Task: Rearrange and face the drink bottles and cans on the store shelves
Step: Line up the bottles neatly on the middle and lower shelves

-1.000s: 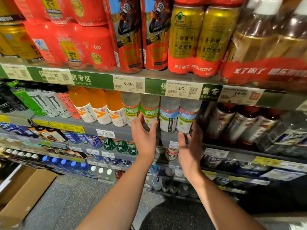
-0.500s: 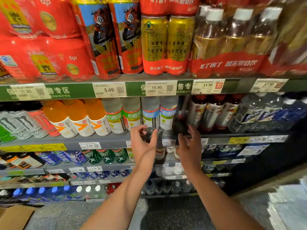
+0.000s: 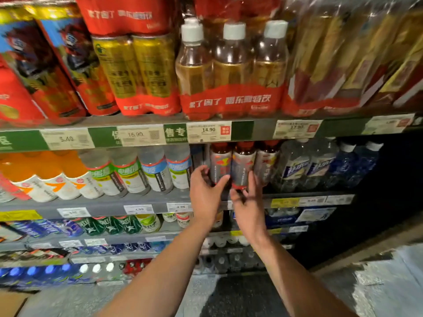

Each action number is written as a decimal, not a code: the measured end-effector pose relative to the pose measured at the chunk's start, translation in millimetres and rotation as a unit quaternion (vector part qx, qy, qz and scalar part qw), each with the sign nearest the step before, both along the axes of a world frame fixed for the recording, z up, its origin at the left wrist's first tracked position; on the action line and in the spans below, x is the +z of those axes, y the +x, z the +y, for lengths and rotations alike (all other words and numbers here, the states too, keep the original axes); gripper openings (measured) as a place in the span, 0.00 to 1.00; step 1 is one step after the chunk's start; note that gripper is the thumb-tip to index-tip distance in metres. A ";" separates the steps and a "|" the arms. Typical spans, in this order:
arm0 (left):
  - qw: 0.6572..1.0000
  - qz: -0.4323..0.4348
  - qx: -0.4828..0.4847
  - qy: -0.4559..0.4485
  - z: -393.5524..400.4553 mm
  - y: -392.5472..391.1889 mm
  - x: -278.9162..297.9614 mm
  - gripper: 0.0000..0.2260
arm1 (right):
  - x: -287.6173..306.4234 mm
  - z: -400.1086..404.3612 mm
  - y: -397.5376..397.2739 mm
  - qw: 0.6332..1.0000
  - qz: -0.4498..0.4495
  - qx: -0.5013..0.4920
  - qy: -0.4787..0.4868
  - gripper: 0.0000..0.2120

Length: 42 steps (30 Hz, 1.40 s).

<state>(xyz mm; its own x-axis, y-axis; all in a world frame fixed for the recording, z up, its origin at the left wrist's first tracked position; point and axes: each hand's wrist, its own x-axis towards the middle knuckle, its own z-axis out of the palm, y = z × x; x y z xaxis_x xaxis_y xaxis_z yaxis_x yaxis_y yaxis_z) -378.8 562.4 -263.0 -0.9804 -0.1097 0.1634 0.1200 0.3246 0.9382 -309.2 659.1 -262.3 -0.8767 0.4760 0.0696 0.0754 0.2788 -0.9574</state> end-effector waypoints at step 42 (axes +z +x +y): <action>0.989 0.081 0.118 -0.045 62.8 32.0 10.8 0.46 | 0.1 51.9 7.4 0.999 0.039 0.008 0.033 0.41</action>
<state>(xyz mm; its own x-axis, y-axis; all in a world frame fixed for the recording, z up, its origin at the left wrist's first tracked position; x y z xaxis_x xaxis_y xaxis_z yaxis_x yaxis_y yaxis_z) -346.7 625.2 -252.1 -0.8896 -0.3094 0.3359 0.1775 0.4435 0.8785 -301.9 711.0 -262.2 -0.8749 0.4541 0.1684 -0.0034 0.3419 -0.9397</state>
